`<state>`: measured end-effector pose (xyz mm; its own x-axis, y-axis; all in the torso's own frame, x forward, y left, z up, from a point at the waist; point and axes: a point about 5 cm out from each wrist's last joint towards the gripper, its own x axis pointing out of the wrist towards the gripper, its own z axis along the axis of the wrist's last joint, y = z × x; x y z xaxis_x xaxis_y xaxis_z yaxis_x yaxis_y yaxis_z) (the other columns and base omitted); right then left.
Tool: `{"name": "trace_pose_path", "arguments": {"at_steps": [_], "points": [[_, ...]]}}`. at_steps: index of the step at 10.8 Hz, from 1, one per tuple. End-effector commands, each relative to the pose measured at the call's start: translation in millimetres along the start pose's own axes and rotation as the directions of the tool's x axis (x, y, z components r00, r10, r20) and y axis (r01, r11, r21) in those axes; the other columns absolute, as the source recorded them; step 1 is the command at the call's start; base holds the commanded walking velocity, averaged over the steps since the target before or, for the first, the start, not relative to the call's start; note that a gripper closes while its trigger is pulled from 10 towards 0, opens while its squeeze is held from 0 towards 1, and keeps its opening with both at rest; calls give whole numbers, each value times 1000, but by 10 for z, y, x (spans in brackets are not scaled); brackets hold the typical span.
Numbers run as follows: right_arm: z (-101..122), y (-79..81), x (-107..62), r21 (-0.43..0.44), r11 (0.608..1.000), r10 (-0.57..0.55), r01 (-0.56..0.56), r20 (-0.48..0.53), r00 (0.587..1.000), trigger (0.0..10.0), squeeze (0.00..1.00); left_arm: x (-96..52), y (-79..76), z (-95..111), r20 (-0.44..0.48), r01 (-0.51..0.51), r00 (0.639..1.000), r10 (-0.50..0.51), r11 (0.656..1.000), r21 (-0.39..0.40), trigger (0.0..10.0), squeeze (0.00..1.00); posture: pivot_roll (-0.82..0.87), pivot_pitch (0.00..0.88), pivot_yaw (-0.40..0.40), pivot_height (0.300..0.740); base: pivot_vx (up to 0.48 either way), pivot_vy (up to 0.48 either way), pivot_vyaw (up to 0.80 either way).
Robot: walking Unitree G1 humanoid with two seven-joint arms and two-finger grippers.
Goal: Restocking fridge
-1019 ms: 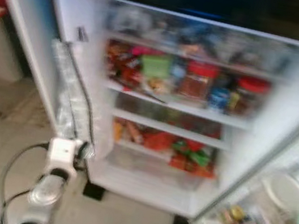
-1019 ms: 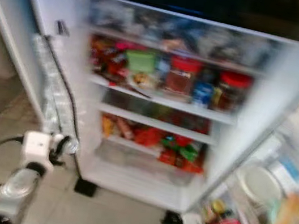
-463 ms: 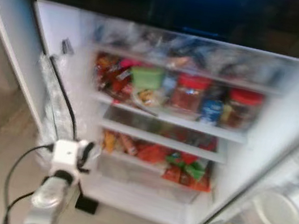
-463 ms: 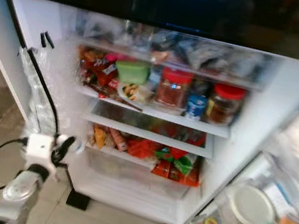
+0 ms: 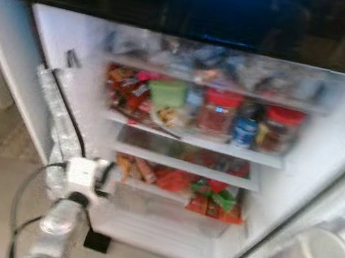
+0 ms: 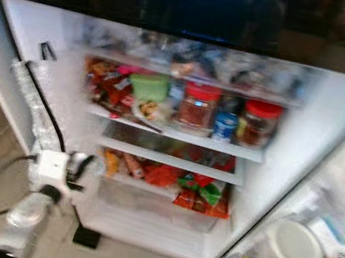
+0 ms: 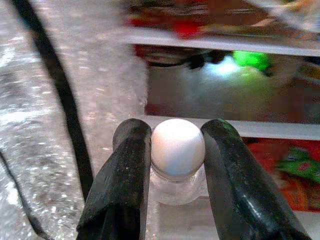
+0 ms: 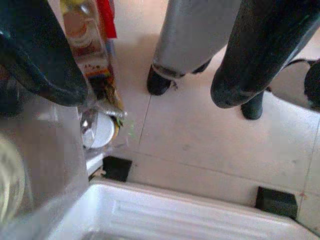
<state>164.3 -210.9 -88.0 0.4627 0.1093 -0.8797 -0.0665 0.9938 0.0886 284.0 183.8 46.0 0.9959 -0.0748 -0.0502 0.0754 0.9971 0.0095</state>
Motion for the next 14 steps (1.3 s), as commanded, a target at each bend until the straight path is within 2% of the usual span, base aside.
{"name": "trace_pose_path", "arguments": {"at_steps": [1, 14], "points": [[108, -82, -18, 2, 1000, -28, 28, 46, 999, 10000, 0, 53, -47, 75, 25, 12, 1000, -12, 1000, -10, 10000, 0, 58, 0, -20, 740, 259, 0, 0], [123, -52, -9, 13, 1000, -15, 14, 51, 999, 10000, 0, 97, -85, 113, 26, 31, 999, -31, 999, -17, 10000, 0, 54, 0, -11, 740, 263, 0, 0]]}}
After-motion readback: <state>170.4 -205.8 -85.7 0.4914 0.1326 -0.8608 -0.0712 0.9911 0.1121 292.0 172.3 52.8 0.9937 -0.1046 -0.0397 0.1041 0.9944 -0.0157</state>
